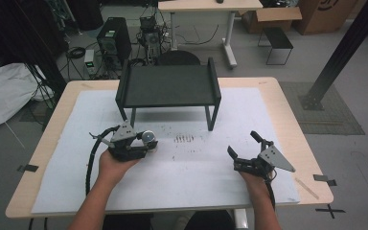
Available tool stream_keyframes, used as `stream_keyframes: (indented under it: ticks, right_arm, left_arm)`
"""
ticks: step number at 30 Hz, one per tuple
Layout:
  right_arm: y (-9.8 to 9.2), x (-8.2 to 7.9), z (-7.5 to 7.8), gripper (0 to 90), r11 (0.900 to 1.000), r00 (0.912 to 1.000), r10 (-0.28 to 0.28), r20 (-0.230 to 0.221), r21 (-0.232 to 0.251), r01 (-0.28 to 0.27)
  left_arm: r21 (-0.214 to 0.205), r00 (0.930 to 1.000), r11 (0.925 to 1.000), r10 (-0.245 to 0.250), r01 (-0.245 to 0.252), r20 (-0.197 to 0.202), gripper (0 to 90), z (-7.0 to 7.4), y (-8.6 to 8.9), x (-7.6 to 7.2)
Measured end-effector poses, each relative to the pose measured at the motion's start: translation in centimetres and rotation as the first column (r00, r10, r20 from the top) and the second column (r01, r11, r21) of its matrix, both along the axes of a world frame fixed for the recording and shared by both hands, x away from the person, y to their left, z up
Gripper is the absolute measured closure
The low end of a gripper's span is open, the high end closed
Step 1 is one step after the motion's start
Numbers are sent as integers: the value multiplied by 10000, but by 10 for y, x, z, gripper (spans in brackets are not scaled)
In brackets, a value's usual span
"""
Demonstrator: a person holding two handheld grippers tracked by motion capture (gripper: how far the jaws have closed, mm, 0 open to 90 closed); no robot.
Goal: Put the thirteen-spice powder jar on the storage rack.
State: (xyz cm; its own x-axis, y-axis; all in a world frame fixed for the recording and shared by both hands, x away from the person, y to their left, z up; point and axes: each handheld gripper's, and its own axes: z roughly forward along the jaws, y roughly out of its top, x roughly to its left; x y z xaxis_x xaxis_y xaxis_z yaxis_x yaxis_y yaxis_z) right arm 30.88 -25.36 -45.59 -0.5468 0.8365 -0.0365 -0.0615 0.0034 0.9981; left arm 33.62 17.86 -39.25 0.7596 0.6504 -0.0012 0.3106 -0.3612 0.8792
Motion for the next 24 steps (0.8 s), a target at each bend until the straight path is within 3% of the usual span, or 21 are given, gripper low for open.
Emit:
stream_keyframes:
  ticks: [9, 24]
  right_arm:
    - [0, 0, 0, 0, 10000, 10000, 10, 5, -44, -10]
    - [0, 0, 0, 0, 10000, 10000, 8, 3, -18, -8]
  left_arm:
    - [169, 10000, 9998, 41, -41, -20, 492, 23, 5, 1]
    - [-128, 9996, 9995, 298, -298, -10, 492, 57, 15, 11]
